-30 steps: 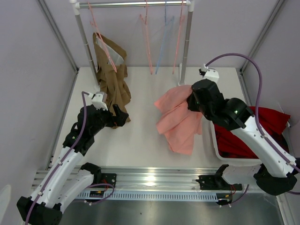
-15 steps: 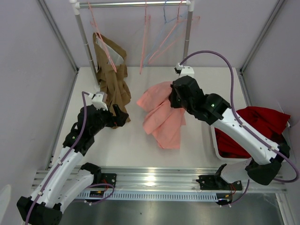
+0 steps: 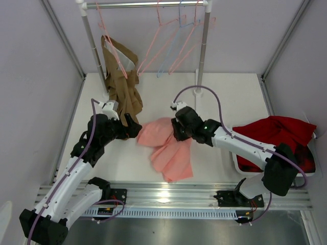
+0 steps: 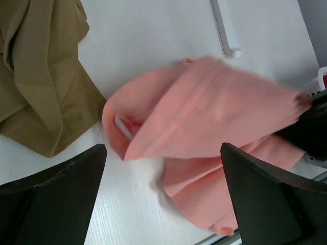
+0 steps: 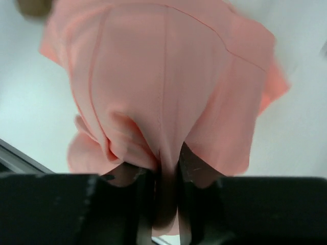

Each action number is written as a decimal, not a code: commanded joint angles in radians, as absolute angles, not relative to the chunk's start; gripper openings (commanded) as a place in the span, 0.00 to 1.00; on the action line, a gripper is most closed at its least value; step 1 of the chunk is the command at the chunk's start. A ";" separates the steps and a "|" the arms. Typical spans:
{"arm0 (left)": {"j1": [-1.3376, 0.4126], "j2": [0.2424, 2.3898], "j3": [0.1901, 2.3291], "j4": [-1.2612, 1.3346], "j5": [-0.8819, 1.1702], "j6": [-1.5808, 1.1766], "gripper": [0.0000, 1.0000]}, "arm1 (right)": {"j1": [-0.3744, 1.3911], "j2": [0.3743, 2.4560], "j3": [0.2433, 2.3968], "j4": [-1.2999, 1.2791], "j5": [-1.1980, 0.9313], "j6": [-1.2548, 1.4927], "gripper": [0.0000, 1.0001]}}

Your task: Place the skirt on the hanger

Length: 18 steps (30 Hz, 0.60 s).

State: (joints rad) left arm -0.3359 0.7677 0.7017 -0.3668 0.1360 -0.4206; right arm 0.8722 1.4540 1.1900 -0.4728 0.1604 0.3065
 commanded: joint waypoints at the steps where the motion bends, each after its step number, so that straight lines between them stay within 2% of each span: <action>1: -0.342 0.799 0.715 -0.380 0.152 -0.494 0.99 | 0.839 1.390 1.047 -0.396 0.075 0.301 0.37; 4: -0.344 0.818 0.678 -0.377 0.129 -0.523 0.98 | 0.799 1.347 0.954 -0.425 0.081 0.319 0.52; 5: -0.345 0.824 0.669 -0.377 0.121 -0.528 0.97 | 0.781 1.335 0.945 -0.431 0.078 0.319 0.63; 7: -0.347 0.837 0.644 -0.377 0.095 -0.544 0.96 | 0.781 1.299 0.956 -0.462 0.100 0.322 0.72; 12: -0.351 0.854 0.589 -0.362 0.028 -0.595 0.95 | 0.819 1.292 1.139 -0.564 0.153 0.336 0.75; 18: -0.351 0.893 0.545 -0.322 -0.044 -0.623 0.94 | 0.914 1.394 1.325 -0.603 0.190 0.364 0.72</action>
State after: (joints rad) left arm -0.3435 0.8684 0.5606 -0.3767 0.0208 -0.5827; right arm 0.8795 1.3388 1.2484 -0.5850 0.1680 0.3408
